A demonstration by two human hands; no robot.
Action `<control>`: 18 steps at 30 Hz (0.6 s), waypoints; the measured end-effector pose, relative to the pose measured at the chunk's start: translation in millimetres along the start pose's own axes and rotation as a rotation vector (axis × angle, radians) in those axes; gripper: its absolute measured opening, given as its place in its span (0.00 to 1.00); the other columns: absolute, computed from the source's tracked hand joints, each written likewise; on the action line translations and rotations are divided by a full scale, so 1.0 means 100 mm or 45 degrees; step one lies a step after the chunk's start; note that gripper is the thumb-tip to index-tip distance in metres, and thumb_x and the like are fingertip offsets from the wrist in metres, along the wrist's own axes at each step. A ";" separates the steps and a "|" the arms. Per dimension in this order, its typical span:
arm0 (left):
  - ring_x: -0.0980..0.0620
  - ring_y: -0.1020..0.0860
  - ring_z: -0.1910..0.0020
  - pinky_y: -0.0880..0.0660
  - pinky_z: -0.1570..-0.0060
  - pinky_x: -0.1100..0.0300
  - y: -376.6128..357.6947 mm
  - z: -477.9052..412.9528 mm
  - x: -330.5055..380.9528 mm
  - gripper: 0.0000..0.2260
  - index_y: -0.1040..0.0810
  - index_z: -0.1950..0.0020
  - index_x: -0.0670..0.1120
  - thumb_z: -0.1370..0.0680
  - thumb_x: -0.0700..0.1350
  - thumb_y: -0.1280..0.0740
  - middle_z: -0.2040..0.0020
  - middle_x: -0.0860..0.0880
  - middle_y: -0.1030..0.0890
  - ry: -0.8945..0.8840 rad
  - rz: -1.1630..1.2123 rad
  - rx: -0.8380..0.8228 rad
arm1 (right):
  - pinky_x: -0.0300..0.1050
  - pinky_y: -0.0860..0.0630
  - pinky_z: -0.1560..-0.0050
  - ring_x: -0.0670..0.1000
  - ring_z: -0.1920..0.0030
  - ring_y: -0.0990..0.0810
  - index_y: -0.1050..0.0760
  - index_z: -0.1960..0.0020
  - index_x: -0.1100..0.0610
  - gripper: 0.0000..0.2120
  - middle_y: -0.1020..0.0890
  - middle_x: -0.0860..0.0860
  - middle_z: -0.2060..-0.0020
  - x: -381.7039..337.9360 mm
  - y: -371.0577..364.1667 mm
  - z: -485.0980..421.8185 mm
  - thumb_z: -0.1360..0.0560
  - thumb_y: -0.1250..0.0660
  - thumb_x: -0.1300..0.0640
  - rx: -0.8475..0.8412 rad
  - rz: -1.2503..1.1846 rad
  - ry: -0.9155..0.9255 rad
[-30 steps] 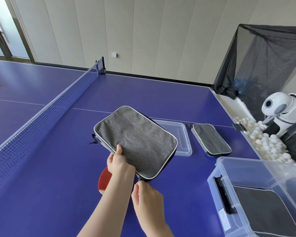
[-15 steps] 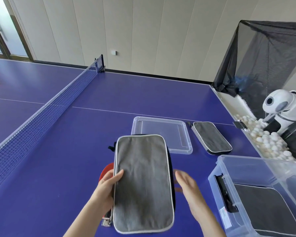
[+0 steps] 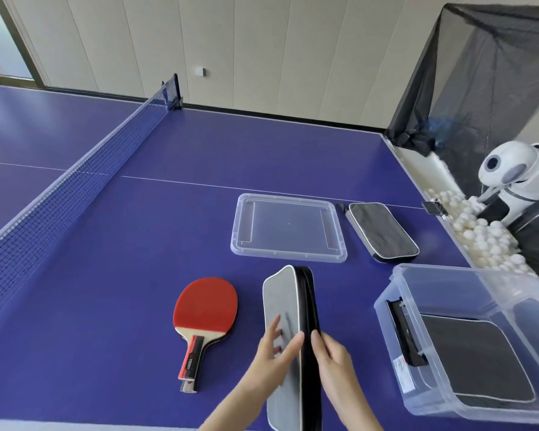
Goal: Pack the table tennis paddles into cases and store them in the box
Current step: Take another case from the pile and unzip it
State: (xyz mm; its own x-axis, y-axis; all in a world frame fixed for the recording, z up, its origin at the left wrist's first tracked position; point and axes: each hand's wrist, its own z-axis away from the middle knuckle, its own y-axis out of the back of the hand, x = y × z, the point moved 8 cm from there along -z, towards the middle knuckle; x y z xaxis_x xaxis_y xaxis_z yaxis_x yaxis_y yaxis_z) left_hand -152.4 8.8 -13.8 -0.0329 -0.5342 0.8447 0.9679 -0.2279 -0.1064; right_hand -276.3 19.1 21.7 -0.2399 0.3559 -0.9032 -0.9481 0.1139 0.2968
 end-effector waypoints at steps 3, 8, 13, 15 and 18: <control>0.59 0.30 0.36 0.31 0.35 0.49 -0.09 -0.05 -0.03 0.41 0.40 0.33 0.70 0.43 0.73 0.29 0.37 0.61 0.34 -0.005 0.019 -0.002 | 0.30 0.25 0.57 0.40 0.57 0.18 0.19 0.54 0.49 0.14 0.14 0.43 0.61 -0.01 -0.05 0.00 0.19 0.43 0.57 -0.005 0.037 0.038; 0.56 0.22 0.44 0.21 0.50 0.49 0.07 -0.04 -0.02 0.27 0.32 0.34 0.62 0.30 0.54 0.27 0.36 0.53 0.28 -0.016 0.077 0.007 | 0.40 0.36 0.67 0.46 0.70 0.34 0.33 0.68 0.57 0.18 0.32 0.47 0.74 0.09 0.10 -0.09 0.19 0.41 0.55 0.020 0.106 0.018; 0.45 0.19 0.50 0.22 0.52 0.54 0.72 -0.08 -0.09 0.18 0.26 0.38 0.55 0.23 0.38 0.33 0.46 0.44 0.20 -0.111 0.022 0.278 | 0.46 0.40 0.63 0.52 0.67 0.34 0.35 0.62 0.68 0.20 0.32 0.56 0.70 0.43 0.64 -0.38 0.19 0.43 0.53 0.135 0.265 -0.053; 0.46 0.21 0.52 0.24 0.57 0.59 1.03 -0.13 -0.21 0.19 0.26 0.42 0.57 0.23 0.34 0.36 0.47 0.44 0.21 -0.087 -0.130 0.442 | 0.47 0.37 0.62 0.59 0.65 0.29 0.32 0.59 0.69 0.20 0.27 0.63 0.67 0.68 0.85 -0.51 0.19 0.43 0.52 0.172 0.332 -0.135; 0.49 0.23 0.55 0.29 0.63 0.62 1.26 -0.19 -0.40 0.19 0.26 0.41 0.55 0.24 0.33 0.36 0.48 0.45 0.23 -0.021 -0.314 0.591 | 0.50 0.39 0.62 0.57 0.63 0.30 0.35 0.64 0.65 0.18 0.29 0.58 0.70 0.94 1.05 -0.64 0.18 0.44 0.56 0.233 0.488 -0.224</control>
State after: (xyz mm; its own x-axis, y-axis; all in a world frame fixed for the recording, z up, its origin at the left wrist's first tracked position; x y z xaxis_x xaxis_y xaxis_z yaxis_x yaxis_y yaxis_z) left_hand -34.0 -13.8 -70.4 -0.2734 -0.4967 0.8237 0.9406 0.0412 0.3371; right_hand -412.0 5.0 -51.8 -0.5119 0.5547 -0.6559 -0.7418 0.0995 0.6631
